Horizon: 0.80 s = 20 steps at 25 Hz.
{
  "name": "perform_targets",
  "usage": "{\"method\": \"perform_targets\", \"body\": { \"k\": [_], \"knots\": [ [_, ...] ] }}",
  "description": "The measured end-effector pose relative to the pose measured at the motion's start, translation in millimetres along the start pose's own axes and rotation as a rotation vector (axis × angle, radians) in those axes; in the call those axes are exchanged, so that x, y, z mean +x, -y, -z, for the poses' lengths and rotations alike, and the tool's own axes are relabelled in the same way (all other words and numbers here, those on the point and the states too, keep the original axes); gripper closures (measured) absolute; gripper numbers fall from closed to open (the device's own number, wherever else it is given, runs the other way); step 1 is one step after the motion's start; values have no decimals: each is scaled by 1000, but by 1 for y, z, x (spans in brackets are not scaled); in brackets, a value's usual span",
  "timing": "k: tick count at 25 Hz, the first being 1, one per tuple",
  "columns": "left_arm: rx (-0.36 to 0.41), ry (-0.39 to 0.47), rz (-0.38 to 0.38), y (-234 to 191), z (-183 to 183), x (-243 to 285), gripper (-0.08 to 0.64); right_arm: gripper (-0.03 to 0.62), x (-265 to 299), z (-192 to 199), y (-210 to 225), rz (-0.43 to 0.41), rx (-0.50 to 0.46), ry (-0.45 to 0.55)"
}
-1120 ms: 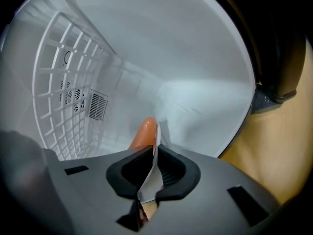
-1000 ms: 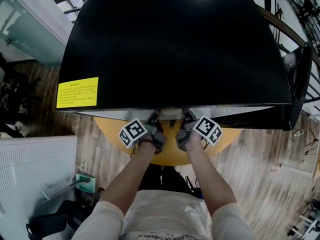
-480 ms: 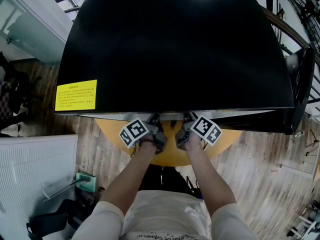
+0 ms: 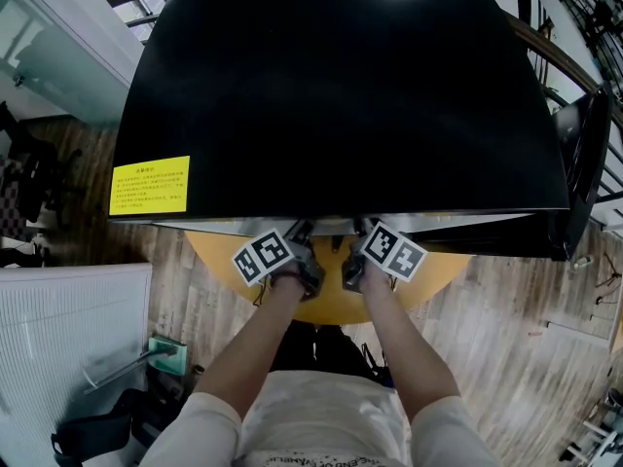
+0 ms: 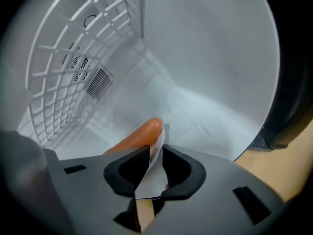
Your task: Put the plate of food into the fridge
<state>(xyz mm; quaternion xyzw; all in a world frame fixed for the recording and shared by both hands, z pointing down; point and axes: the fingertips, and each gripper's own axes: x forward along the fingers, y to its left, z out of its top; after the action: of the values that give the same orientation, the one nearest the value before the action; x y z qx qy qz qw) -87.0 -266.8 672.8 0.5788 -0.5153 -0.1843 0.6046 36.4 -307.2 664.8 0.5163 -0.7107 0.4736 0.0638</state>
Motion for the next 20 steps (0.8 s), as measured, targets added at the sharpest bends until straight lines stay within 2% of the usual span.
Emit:
{"method": "perform_targets", "body": {
  "k": [4, 7, 15, 18, 20],
  "knots": [
    [8, -9, 13, 4, 0, 0, 461, 509, -3, -2, 2, 35, -38, 7],
    [17, -13, 24, 7, 1, -2, 427, 509, -7, -2, 3, 37, -31, 14],
    [38, -21, 15, 4, 4, -18, 407, 509, -25, 10, 5, 18, -19, 18],
    [85, -48, 37, 10, 10, -27, 407, 509, -36, 16, 2, -7, -52, 10],
    [158, -87, 53, 15, 19, -36, 407, 509, -46, 21, -2, -25, -96, 0]
  ]
}}
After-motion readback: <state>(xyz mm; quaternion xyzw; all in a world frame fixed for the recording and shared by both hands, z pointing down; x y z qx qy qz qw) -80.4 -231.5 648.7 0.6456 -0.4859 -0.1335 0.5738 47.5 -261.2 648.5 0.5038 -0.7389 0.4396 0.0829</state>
